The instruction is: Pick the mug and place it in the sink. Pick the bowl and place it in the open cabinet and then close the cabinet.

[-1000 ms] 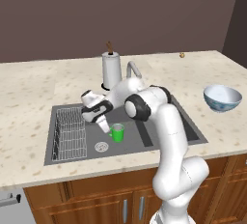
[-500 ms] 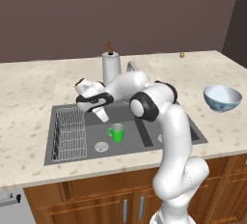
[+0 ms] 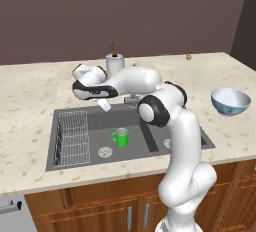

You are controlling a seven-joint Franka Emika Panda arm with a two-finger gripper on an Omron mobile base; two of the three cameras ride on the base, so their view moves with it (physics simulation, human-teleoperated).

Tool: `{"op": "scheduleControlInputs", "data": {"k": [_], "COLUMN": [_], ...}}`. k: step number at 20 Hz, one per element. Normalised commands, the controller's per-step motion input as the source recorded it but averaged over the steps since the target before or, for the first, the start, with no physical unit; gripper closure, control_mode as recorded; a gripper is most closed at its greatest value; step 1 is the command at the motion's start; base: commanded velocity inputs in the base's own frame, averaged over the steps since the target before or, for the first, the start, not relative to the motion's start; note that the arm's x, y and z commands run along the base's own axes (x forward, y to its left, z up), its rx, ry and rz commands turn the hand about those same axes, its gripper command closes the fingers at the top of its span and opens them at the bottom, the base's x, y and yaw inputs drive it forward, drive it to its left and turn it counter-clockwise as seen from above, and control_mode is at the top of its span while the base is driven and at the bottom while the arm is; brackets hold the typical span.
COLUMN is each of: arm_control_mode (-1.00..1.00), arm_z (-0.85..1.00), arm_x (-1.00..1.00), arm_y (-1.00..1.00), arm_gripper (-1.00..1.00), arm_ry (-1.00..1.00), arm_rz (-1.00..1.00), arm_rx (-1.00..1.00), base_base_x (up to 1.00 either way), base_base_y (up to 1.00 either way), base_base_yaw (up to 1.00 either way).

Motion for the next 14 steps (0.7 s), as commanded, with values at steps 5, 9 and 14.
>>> {"op": "scheduleControlInputs", "data": {"k": [5,9,14], "arm_control_mode": [-1.0,-1.0,-1.0], "arm_z": [0.79,0.59,0.55], "arm_x": [-0.22,-0.51,-0.66], "arm_y": [0.04,-0.08,-0.35], "arm_gripper": [-1.0,-1.0,-1.0], "arm_ry": [-0.07,-0.25,-0.3], "arm_rz": [-0.11,-0.13,-0.11], "arm_rx": [-0.05,-0.08,-0.03], "base_base_x": [0.0,0.0,0.0], "base_base_y": [0.0,0.0,0.0], "base_base_yaw": [0.0,0.0,0.0]}}
